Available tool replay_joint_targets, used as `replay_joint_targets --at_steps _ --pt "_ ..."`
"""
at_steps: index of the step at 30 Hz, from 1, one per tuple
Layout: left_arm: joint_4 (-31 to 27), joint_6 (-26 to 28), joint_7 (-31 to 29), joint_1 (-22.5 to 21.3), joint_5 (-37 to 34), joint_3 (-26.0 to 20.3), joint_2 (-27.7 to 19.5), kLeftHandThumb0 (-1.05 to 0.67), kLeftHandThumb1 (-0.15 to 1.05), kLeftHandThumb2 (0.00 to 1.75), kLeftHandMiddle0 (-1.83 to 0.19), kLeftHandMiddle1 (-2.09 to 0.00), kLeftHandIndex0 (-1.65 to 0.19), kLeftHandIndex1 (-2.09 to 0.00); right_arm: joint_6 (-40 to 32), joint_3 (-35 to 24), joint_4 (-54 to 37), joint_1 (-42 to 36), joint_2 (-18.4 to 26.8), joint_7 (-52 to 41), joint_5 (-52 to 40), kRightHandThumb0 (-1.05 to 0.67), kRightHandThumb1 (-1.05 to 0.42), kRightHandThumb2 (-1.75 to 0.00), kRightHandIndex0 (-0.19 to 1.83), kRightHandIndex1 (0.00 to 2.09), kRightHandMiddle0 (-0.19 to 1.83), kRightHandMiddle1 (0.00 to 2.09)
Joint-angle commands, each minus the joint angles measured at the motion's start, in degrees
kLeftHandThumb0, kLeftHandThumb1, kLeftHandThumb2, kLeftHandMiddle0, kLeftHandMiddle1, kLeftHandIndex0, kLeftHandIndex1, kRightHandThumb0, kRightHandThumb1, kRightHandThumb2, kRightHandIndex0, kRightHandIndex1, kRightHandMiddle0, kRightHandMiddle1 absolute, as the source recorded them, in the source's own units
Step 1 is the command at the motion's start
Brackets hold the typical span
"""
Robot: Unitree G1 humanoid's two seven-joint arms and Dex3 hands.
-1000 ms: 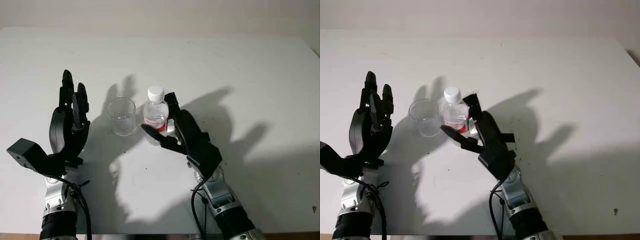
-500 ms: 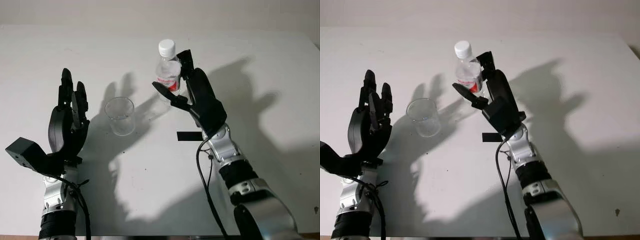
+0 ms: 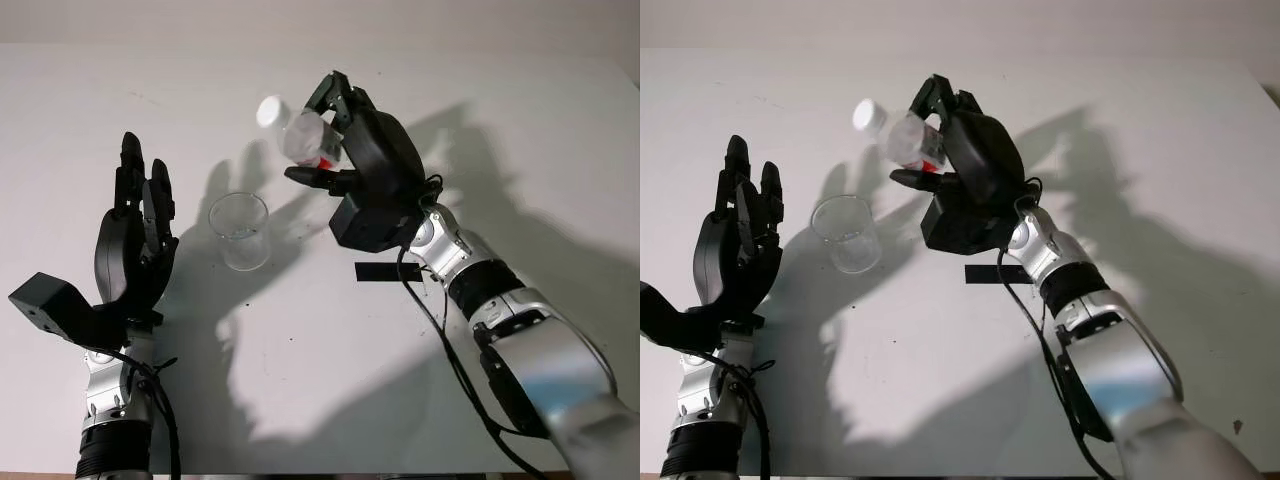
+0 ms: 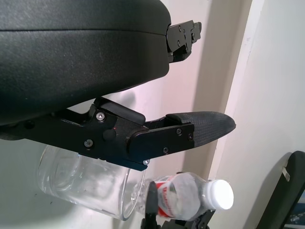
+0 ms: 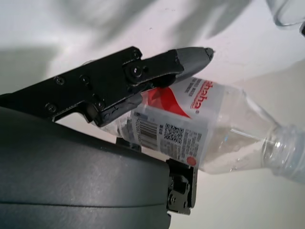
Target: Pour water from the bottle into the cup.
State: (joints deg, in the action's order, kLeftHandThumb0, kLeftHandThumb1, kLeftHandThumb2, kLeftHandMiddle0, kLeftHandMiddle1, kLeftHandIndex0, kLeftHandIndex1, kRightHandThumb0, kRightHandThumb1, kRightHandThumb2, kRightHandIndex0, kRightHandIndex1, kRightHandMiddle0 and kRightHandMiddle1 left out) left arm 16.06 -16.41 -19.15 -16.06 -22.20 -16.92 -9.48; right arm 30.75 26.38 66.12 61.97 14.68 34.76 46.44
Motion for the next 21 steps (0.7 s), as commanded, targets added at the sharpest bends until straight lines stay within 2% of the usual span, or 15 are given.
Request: replay_joint_targets --at_steps 1,5,11,21 --pt "0.11 -0.27 -0.1 1.06 0.1 0.1 0.51 -0.71 1.05 0.58 0.19 0.0 0.19 0.0 -0.39 2.6 1.45 2.75 1.25 4.22 2.74 -0.35 -1.05 -0.19 1.15 2.09 0.82 2.09" --pt "-0.01 -0.32 0.25 1.23 0.39 0.18 0.62 -0.71 1.05 0.59 0.19 0.0 0.19 0.0 -1.25 5.65 3.83 4.43 1.91 9.27 5.59 -0.36 -1.05 -0.14 1.09 2.09 0.8 2.09" --pt "0.44 -0.26 0.0 0.99 -0.19 0.06 0.9 -0.71 1.05 0.58 0.19 0.0 0.19 0.0 -2.0 9.26 5.15 6.1 2.82 15.29 8.45 -0.36 -1.05 -0.13 1.1 2.09 0.79 2.09" --pt "0.52 -0.23 0.35 0.8 0.07 0.24 1.24 -0.71 1.05 0.57 0.19 0.0 0.19 0.0 -3.88 13.39 5.89 8.55 3.43 20.22 11.3 -0.38 -1.05 -0.11 1.13 2.09 0.79 2.09"
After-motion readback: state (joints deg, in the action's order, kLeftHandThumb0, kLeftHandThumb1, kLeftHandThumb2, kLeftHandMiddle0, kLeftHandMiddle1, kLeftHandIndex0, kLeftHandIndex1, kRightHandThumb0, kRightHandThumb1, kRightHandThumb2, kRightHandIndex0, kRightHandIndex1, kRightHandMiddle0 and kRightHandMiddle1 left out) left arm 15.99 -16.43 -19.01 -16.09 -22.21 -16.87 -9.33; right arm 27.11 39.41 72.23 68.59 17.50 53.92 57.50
